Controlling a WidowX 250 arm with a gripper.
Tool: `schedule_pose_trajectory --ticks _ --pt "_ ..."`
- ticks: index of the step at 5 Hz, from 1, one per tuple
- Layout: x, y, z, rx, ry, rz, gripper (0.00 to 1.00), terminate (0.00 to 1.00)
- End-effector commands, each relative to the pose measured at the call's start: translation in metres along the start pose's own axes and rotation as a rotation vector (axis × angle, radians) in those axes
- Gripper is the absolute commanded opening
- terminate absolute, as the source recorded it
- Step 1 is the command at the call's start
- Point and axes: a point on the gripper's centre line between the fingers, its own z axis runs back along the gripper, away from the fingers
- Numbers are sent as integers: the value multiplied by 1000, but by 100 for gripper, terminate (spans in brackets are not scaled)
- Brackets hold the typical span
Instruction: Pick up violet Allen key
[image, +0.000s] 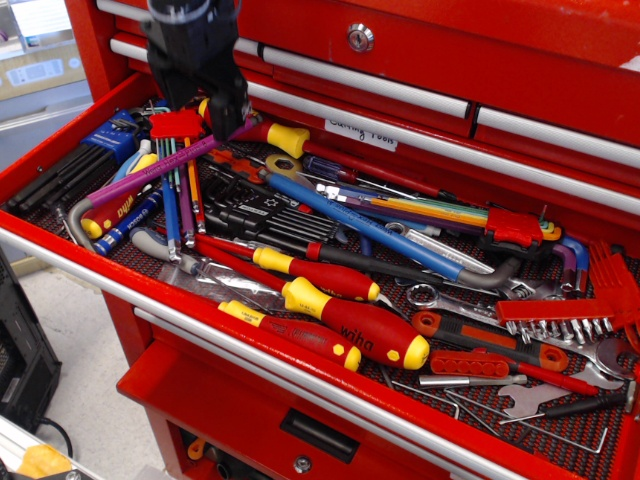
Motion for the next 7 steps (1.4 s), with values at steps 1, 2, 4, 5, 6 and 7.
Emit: schedule_pose_trajectory --ticks 1,2,4,5,6,7 --pt "9 13 -16 34 -40 -37 100 0" --pt "11 18 -27 40 -30 -36 100 0" --pt "16 32 -40 37 -42 -70 100 0" --pt "19 32 -51 15 -65 -73 100 0" --pt "18 26 -51 30 -62 -40 0 0" --pt "16 23 -46 43 -54 -35 0 0"
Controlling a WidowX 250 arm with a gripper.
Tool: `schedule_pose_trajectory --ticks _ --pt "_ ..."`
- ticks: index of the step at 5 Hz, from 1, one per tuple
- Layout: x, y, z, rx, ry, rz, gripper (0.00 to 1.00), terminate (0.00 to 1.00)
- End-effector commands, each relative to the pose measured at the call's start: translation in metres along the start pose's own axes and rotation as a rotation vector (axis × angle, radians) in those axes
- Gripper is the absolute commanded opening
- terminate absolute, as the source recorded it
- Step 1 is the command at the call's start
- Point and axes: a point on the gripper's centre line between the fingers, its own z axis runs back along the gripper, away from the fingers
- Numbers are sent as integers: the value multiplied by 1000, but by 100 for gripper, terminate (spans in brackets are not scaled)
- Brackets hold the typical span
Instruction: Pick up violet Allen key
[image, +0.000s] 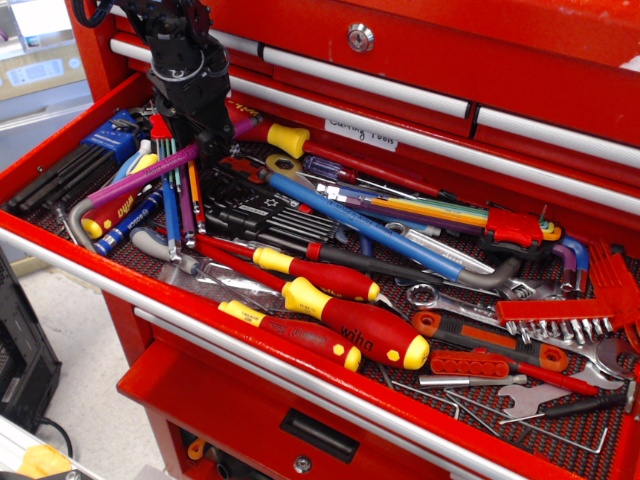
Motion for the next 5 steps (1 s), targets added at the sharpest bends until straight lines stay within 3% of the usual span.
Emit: schedule_pose_trajectory --ticks 1,2,3,5 --pt "10 -3 30 76 -29 -17 0 0" --pt "10 -1 48 124 -33 -91 0 0" --pt "14 11 81 127 31 -184 0 0" --pt "21 21 137 8 83 -568 0 0"
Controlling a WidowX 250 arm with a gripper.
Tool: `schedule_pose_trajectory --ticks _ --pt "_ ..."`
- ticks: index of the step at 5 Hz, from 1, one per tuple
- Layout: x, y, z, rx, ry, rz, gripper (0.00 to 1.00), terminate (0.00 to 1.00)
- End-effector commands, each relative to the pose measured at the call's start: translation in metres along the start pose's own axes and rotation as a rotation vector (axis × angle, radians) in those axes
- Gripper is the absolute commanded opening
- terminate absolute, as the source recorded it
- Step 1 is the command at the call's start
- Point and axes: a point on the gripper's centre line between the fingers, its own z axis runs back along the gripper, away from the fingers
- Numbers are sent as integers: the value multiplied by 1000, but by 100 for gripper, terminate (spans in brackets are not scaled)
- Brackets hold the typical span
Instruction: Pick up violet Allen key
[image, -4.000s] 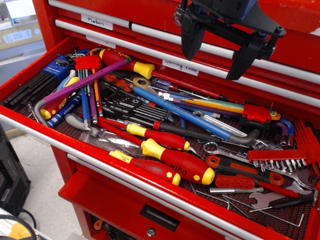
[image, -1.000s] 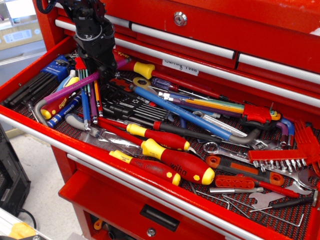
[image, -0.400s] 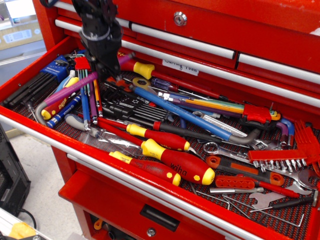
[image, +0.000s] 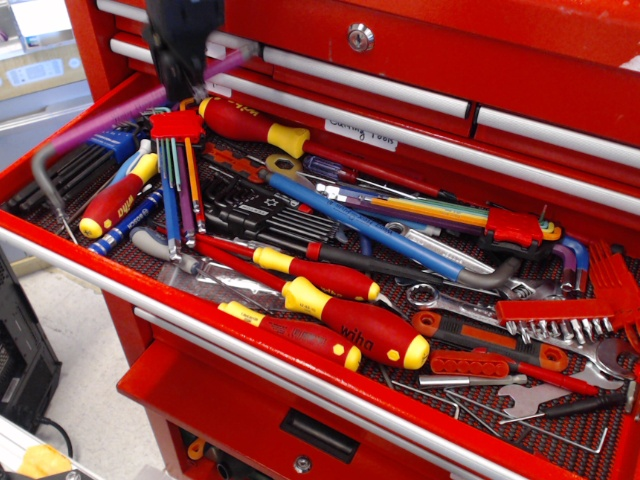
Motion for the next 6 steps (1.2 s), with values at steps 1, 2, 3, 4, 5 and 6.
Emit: schedule_pose_trajectory --ticks 1,2,3,4,5,6 --pt "2 24 65 -3 -36 -346 0 0" --pt "4 21 94 6 61 -402 0 0" --pt "1 10 125 24 147 -357 0 0" --pt "2 2 150 63 210 -343 0 0" --pt "11 0 175 88 262 -338 0 0" --pt "24 4 193 141 319 -382 0 100"
